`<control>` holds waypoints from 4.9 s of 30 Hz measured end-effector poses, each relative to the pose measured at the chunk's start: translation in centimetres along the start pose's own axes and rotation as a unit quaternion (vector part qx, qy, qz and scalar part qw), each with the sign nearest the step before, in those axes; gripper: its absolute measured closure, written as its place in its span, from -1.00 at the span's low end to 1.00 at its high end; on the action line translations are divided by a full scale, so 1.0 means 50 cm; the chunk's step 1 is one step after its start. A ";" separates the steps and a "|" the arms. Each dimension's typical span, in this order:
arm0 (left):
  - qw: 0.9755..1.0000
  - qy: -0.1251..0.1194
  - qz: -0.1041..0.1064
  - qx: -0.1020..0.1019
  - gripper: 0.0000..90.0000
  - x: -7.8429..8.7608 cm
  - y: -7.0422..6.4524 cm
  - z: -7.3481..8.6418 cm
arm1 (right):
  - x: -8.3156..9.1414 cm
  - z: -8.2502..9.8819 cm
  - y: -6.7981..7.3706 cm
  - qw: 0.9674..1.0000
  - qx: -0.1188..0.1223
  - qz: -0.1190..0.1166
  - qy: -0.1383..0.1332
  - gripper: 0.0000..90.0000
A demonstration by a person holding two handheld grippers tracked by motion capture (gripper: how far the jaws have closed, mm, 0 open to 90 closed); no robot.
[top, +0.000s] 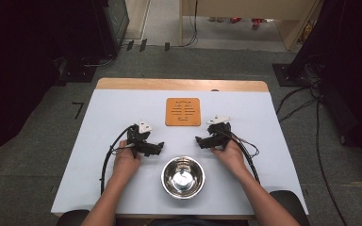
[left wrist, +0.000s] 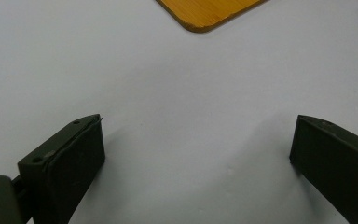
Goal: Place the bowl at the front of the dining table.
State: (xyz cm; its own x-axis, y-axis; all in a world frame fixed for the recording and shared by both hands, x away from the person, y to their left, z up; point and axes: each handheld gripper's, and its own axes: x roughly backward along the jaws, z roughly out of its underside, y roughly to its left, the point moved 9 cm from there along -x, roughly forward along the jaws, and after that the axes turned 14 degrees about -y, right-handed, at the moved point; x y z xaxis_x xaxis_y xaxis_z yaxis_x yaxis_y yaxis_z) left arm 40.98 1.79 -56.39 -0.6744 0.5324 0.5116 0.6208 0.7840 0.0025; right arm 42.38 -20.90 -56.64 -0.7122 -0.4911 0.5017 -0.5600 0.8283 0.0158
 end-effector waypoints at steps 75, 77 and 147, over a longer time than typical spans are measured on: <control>1.000 0.001 0.001 -0.001 -0.94 0.000 0.000 0.000 | 0.083 -0.037 0.064 0.994 -0.043 -0.087 0.043 -0.24; 1.000 0.000 0.000 -0.001 -0.94 0.000 0.000 0.000 | 0.087 -0.039 0.066 0.994 -0.044 -0.088 0.040 -0.23; 1.000 0.000 0.001 0.000 -0.94 0.000 0.000 0.000 | 0.129 -0.058 0.198 0.980 -0.005 -0.196 0.020 0.20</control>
State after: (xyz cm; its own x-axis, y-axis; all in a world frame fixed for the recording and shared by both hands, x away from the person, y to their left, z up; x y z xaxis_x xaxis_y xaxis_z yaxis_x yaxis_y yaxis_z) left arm 40.99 1.79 -56.38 -0.6736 0.5332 0.5119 0.6214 0.7835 0.0016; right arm 33.44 -15.08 -50.74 -0.4256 -0.7618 0.4885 -0.7832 0.5804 0.2228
